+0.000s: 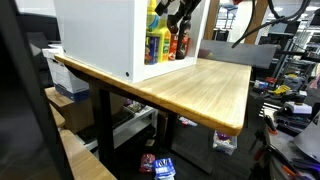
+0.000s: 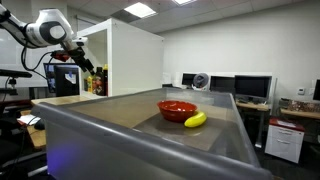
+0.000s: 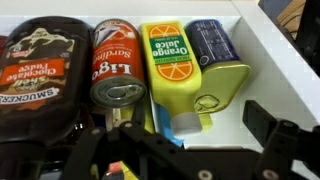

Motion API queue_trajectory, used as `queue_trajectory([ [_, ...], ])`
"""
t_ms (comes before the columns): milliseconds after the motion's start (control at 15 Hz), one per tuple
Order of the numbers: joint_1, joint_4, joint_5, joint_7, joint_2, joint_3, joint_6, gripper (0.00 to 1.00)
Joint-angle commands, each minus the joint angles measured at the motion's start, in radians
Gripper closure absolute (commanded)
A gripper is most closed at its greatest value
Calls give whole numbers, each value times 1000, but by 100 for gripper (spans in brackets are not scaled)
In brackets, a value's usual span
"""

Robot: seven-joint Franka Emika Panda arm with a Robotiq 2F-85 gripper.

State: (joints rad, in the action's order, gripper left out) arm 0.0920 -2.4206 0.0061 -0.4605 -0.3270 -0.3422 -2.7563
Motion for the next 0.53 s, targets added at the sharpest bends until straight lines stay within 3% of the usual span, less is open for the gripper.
queue_trajectory([
  [0, -17, 19, -36, 1, 27, -3, -20, 0],
  [467, -19, 48, -58, -2, 58, -3, -19, 0],
])
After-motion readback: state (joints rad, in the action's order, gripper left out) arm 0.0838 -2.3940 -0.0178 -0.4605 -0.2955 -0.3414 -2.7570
